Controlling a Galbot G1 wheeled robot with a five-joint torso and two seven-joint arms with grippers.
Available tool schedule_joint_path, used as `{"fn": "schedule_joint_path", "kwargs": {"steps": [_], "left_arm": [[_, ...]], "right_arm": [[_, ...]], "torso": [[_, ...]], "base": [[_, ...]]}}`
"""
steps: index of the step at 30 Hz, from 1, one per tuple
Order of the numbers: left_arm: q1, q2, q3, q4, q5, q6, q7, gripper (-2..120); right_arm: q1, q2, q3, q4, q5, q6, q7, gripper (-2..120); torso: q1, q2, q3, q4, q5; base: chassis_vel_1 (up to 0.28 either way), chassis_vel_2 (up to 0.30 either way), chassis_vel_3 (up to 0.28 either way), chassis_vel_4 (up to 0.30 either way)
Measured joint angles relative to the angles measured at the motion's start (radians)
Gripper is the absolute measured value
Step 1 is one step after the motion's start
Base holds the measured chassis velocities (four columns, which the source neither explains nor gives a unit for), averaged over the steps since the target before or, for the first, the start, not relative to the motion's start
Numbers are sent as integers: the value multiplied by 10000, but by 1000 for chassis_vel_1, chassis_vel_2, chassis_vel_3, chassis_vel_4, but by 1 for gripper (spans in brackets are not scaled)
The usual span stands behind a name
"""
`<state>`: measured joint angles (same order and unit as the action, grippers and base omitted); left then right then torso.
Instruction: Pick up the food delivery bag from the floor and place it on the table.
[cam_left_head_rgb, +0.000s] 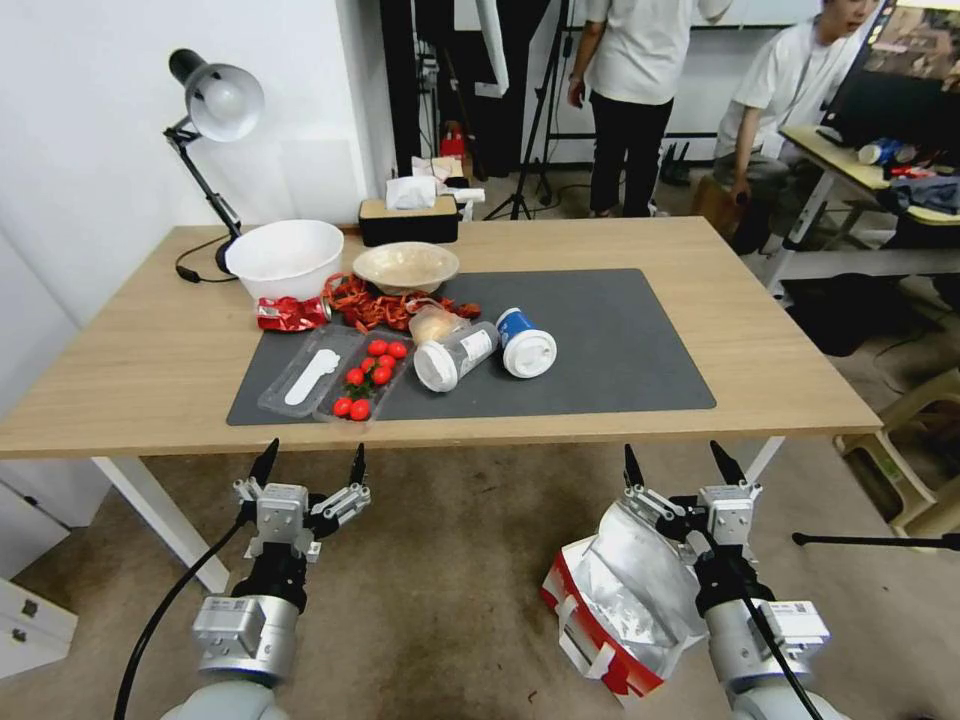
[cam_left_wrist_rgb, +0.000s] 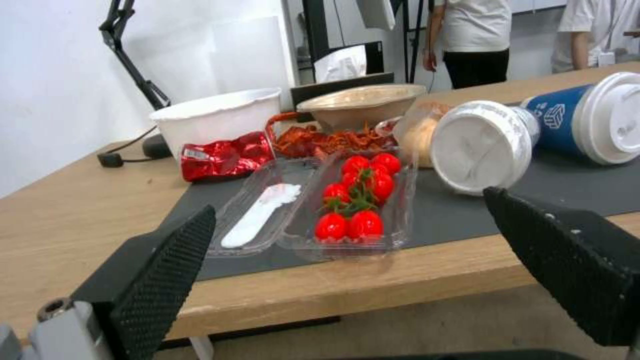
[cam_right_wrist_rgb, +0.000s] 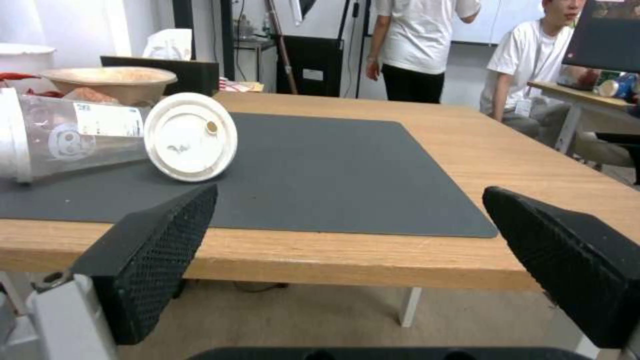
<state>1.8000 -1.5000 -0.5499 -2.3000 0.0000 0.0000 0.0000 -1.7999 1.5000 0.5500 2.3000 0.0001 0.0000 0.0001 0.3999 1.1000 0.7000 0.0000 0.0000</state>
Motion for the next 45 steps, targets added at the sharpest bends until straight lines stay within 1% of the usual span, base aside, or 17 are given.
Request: {"fn": "schedule_joint_path", "kwargs": {"steps": [22,23,24,25,26,27,28,29,30,31,32,33,34,35,36,39,45], "left_arm": [[-3,12,12,0,-17,0,-19,100],[-28,85,103,-17,-120,0,-137,100],[-81,242,307,-68,-339,0,-376,100],[-81,242,307,-68,-339,0,-376,100],[-184,522,667,-165,-709,0,-778,100],[-320,901,1133,-281,-1210,0,-1329,100],[-320,901,1133,-281,-1210,0,-1329,100],[-440,1231,1563,-390,-1663,0,-1823,100],[-543,1529,1924,-486,-2056,0,-2252,100],[-590,1649,2079,-523,-2230,0,-2443,100],[-590,1649,2079,-523,-2230,0,-2443,100],[-588,1752,2241,-543,-2578,-18,-2728,100],[-561,1788,2299,-543,-2758,-96,-2819,100],[-528,1811,2332,-514,-2909,-350,-2821,100],[-528,1811,2332,-514,-2909,-350,-2821,100],[-460,1821,2313,-348,-3008,-895,-2618,100],[-409,1809,2269,-292,-3198,-1050,-2565,100]], "right_arm": [[-8,4,2,7,-1,0,-10,100],[-93,64,11,100,-13,36,-150,100],[-325,241,10,365,-59,177,-537,100],[-325,241,10,365,-59,177,-537,100],[-623,475,4,713,-122,372,-1036,100],[-824,640,14,953,-161,533,-1412,100],[-824,640,14,953,-161,533,-1412,100],[-859,716,56,992,-161,642,-1588,100],[-864,749,91,1010,-159,715,-1688,100],[-867,766,99,1018,-146,740,-1721,100],[-867,766,99,1018,-146,740,-1721,100],[-864,777,114,1028,-121,755,-1738,100],[-854,779,130,1028,-111,762,-1745,100],[-843,784,141,1028,-73,791,-1762,100],[-843,784,141,1028,-73,791,-1762,100],[-822,789,174,956,-2,950,-1838,100],[-802,828,197,824,31,1122,-1959,100]], "torso": [[0,0,0,1,0],[0,-1,0,7,2],[1,-1,0,7,5],[1,-1,0,7,5],[1,0,0,-4,-4],[-1,1,-1,-8,-9],[-1,1,-1,-8,-9],[0,0,-1,-3,1],[-1,1,-1,-2,2],[0,1,-1,-3,-2],[0,1,-1,-3,-2],[0,0,0,-1,2],[1,0,0,1,1],[0,1,0,1,1],[0,1,0,1,1],[0,0,-1,1,0],[0,0,-1,1,0]], "base": [[0,0,0,0],[0,0,0,0],[0,0,0,0],[0,0,0,0],[0,0,0,0],[0,0,0,0],[0,0,0,0],[0,0,0,0],[0,0,0,0],[0,0,0,0],[0,0,0,0],[0,0,0,0],[0,0,0,0],[0,0,0,0],[0,0,0,0],[0,0,0,0],[0,0,0,0]]}}
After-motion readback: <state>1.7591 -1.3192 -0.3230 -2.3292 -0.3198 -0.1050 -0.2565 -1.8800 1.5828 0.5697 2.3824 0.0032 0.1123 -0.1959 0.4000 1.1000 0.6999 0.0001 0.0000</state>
